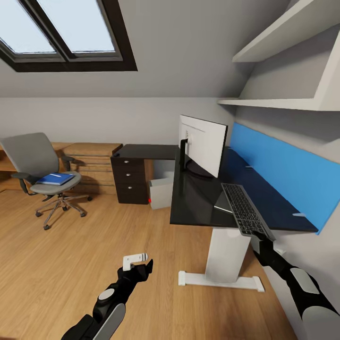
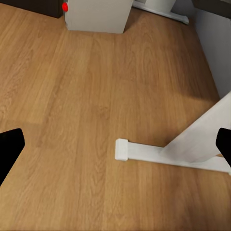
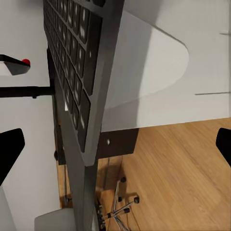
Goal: In the bedroom, organize the workspace by keeping the computer under the desk, ensuring the monitor is on the desk, placing the keyboard on the desk next to the monitor, placing the mouse on the desk next to the keyboard, moving the folder from the swivel chair onto the desk next to the mouse, stacking the notebook on top of the folder with the pen on top of the notebook, and positioning the swivel chair next to the desk.
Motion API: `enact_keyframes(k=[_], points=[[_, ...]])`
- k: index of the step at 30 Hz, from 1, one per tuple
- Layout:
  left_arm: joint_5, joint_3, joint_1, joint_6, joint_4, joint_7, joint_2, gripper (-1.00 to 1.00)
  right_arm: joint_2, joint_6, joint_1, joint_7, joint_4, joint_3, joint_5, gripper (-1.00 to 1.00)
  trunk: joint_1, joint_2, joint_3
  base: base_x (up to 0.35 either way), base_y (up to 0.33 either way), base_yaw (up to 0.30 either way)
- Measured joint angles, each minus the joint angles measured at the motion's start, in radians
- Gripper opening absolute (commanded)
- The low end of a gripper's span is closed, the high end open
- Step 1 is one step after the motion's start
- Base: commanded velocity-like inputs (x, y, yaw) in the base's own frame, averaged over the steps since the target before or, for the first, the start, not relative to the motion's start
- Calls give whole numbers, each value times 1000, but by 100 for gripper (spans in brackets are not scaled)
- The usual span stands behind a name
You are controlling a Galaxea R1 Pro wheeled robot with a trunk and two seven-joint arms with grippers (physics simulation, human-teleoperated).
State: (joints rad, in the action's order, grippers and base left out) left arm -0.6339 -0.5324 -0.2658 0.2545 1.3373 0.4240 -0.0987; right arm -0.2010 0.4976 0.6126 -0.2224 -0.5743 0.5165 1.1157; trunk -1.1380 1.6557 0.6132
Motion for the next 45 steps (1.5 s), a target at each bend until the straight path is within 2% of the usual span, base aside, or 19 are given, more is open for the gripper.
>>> enact_keyframes(k=[10,22,23,45], points=[[-1,-2,0,0,-2,-1,-3,100,1,-1,0,1,0,13,1,100,0,0,0,0,0,0],[-3,-3,0,-1,-7,-1,-6,100,6,-39,0,3,2,80,3,100,0,0,0,116,0,0],[-3,-3,0,-1,-7,-1,-6,100,6,-40,0,3,2,123,3,100,0,0,0,46,0,0],[-3,-3,0,-2,-7,-2,-6,100,8,-43,0,5,5,130,4,100,0,0,0,87,0,0]])
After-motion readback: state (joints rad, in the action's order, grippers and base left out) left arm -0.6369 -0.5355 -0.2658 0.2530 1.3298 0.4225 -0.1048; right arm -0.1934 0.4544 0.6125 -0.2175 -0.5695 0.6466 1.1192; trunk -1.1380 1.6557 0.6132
